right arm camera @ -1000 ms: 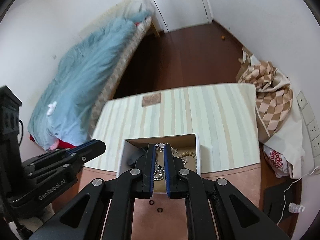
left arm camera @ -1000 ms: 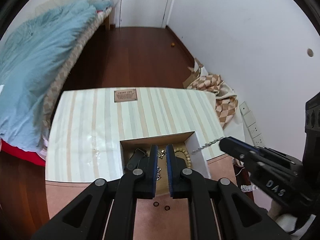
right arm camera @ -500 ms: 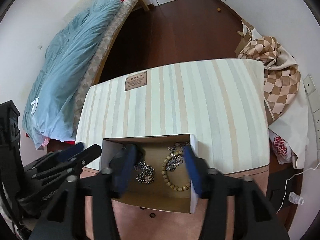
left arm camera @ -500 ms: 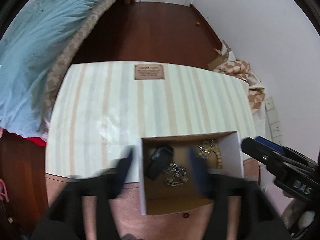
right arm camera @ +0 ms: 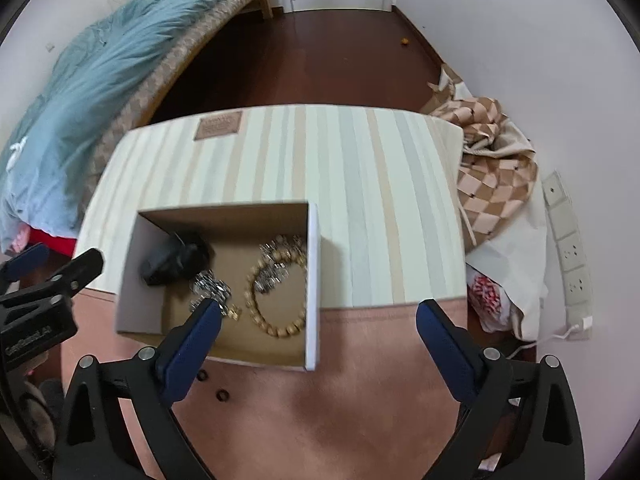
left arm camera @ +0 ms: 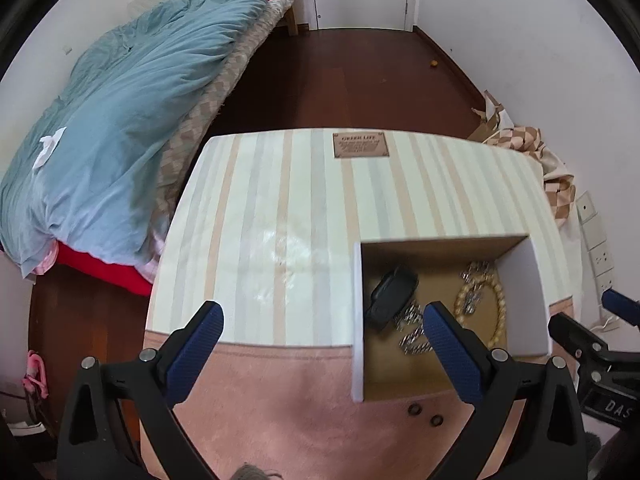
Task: Organize jewelry
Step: 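Open both tools to release the items in the box and withdraw, then grasp a small black ring on the table with the right tool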
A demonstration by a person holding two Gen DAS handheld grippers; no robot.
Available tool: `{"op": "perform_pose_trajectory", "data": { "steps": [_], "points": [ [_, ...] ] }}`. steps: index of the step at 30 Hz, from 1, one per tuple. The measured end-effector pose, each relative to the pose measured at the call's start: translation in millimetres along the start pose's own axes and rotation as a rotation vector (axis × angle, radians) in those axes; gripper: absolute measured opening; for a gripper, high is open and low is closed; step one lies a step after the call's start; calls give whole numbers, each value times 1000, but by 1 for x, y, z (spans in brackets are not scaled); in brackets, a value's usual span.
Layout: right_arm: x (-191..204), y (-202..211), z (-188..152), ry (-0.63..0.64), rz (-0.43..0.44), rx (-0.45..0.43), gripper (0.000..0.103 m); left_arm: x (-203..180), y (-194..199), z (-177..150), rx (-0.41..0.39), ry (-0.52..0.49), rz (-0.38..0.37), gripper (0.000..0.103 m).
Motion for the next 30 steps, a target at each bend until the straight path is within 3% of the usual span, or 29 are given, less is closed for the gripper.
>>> {"op": "perform_pose_trajectory", "data": {
  "steps": [9,16,30],
  "points": [
    [3,29,-15,5,-40,-58,99,-2,25,-16,-31,5,10,102],
    [9,71,-23,18,-42,-132,99,-4,73,-26,-131,-6,31,102],
    [13,141,-46,2,-19,-235,99,-4,142,-47,-196,11,-25,102]
  ]
}}
Point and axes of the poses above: each gripper's, at about its wrist camera, not at the fingertips, and y roughly against the way its jaws point, x to its left, z to its top, the point moved 6 cm from there along -y, roughly the way its jaws point, and after that the axes turned 2 degrees about -x, right-handed, at the moved point
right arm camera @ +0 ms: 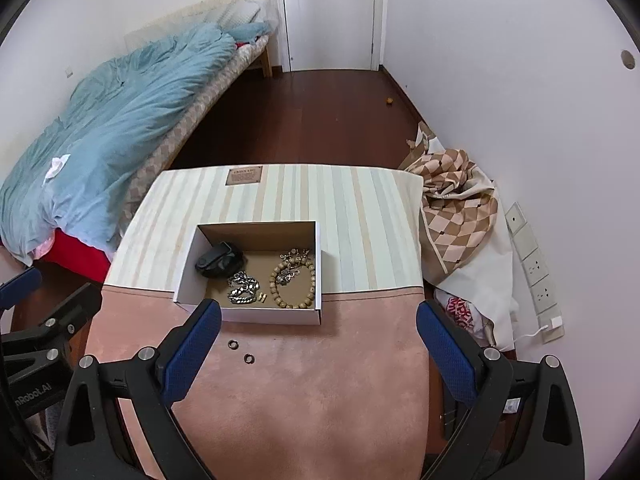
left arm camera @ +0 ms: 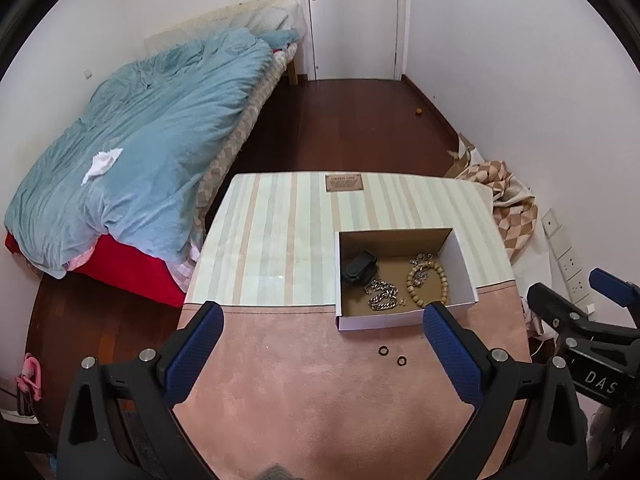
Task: Organize jewelry
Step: 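Grasp a small black ring on the table with the right tool, then grasp the other black ring with the left tool while the right tool holds its ring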
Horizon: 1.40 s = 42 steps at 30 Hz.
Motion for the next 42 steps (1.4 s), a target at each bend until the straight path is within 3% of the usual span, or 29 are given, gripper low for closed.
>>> {"op": "perform_pose_trajectory", "data": {
  "steps": [9,12,16,21,28,32,34,35,36,42],
  "points": [
    [6,12,-8,-14,16,-15,99,7,7,-1,-22,21,24,102],
    [11,-7,-28,-30,43,22,99,14,-9,-17,-13,18,70,102],
    [24,-49,-59,-36,86,98,99,22,-47,-48,74,27,110,102],
    [42,-105,-97,-24,133,179,74,32,-100,-87,201,26,140,102],
    [66,-153,-124,13,177,216,61,47,-148,-122,334,27,143,102],
    [78,-164,-130,67,159,187,47,56,-158,-132,370,32,148,102],
    [83,-166,-130,95,148,173,37,58,-160,-134,377,35,151,102],
    [85,-166,-130,112,140,165,21,59,-161,-135,376,37,150,102],
    [86,-166,-130,128,142,160,13,60,-161,-134,374,39,149,102],
    [65,-158,-126,68,137,142,13,35,-158,-121,326,10,105,102]
  ]
}}
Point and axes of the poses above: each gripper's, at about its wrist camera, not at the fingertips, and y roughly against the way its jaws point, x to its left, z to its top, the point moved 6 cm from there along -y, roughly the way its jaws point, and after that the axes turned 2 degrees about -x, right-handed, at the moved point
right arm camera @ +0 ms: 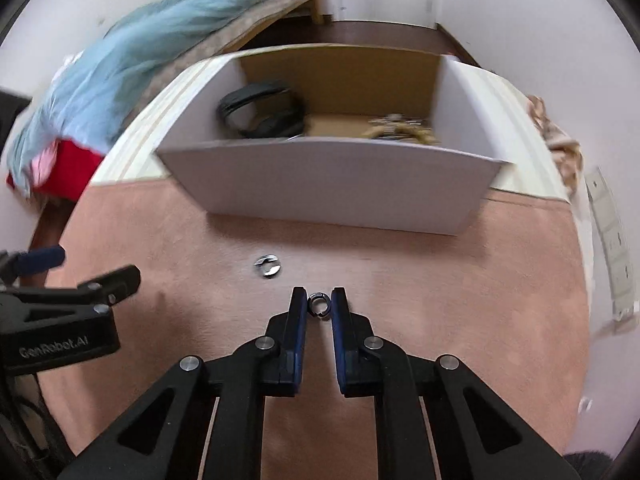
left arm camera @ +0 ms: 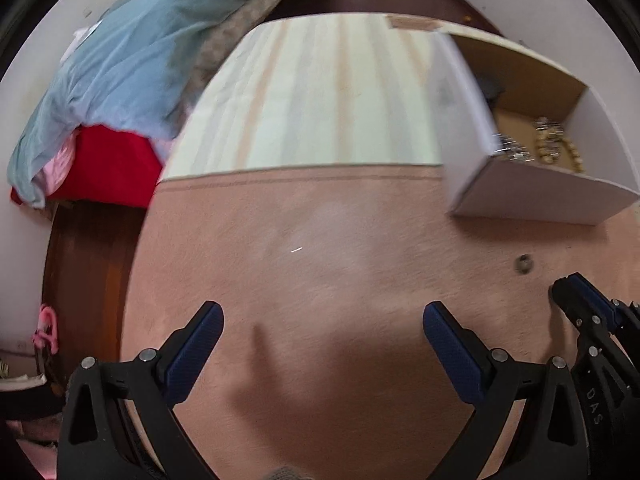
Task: Organize jewelry
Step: 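Grasp the other black ring with the left tool while the right tool holds its ring, then carry both black rings into the box and open both tools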
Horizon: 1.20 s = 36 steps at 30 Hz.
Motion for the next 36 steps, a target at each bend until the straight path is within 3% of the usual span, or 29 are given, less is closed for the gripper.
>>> {"op": "perform_pose_trajectory", "data": {
  "steps": [6,12,15,17,18,20,22,29,36],
  "points": [
    [-59,25,-3,-139,-56,-27,13,-55,-4,8,-8,-52,-110,101],
    [-101,30,-8,-204,-116,-29,13,-99,0,16,-45,-120,-168,98],
    [-113,34,-10,-225,-125,-32,13,-112,0,16,-47,-151,-172,76],
    [-116,35,-8,-233,-126,-38,13,-114,-4,16,-51,-170,-164,54],
    [-115,35,-8,-235,-129,-42,13,-116,-3,16,-63,-176,-171,50],
    [-115,36,-7,-241,-130,-46,13,-120,-1,14,-75,-184,-180,27],
    [-116,38,-8,-251,-128,-53,13,-125,1,14,-77,-190,-189,11],
    [-114,51,1,-267,-103,-90,13,-128,8,11,-86,-174,-219,7],
    [-104,76,18,-271,-55,-152,13,-115,45,25,-148,-150,-271,6]
  ]
}}
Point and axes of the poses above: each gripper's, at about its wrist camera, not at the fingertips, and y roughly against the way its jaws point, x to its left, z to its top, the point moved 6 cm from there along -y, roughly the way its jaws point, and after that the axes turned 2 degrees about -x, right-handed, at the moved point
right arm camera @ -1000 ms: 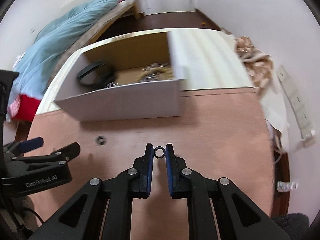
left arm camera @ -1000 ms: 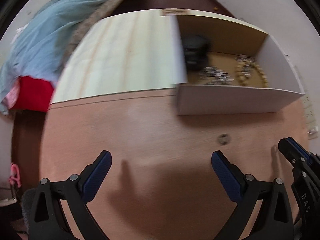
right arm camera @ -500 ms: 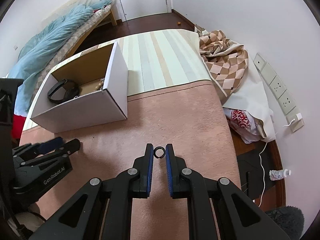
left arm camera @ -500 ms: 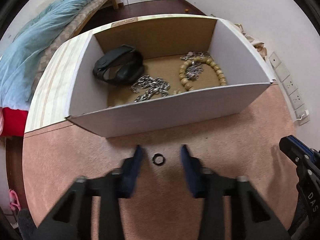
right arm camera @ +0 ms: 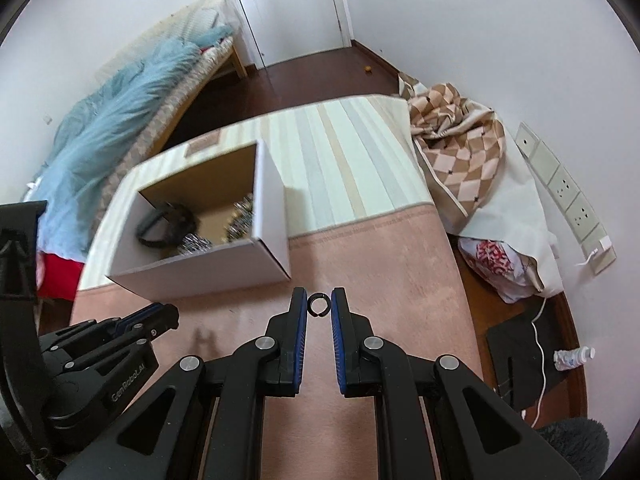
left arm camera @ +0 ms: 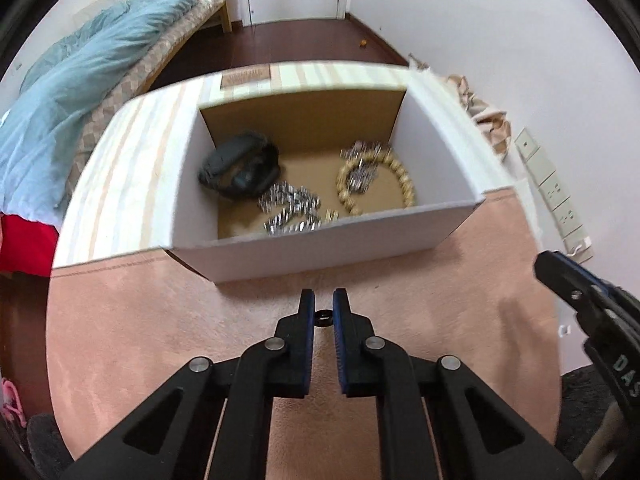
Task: Organize jewelry
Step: 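Carry both black rings into the box and open both tools, then withdraw both open tools from the box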
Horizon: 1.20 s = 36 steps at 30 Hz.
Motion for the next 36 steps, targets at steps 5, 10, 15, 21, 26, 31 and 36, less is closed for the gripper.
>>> {"op": "perform_pose_trajectory", "data": {
  "steps": [5,10,15,21,26,31,36],
  "points": [
    [12,19,19,-10,52,-41,13,2,37,25,-70,17,-46,6],
    [30,23,50,8,97,-62,13,9,61,67,-103,46,-123,6],
    [45,-1,80,21,142,-22,13,24,48,106,-79,29,-121,6],
    [57,-42,97,1,209,110,13,39,21,125,-4,57,-120,6],
    [62,-71,92,-22,240,261,14,49,1,124,82,95,-83,12],
    [57,-77,88,-15,203,298,38,62,0,124,81,110,-23,55],
    [51,-64,91,-1,165,264,43,76,15,122,28,128,18,71]
  ]
}}
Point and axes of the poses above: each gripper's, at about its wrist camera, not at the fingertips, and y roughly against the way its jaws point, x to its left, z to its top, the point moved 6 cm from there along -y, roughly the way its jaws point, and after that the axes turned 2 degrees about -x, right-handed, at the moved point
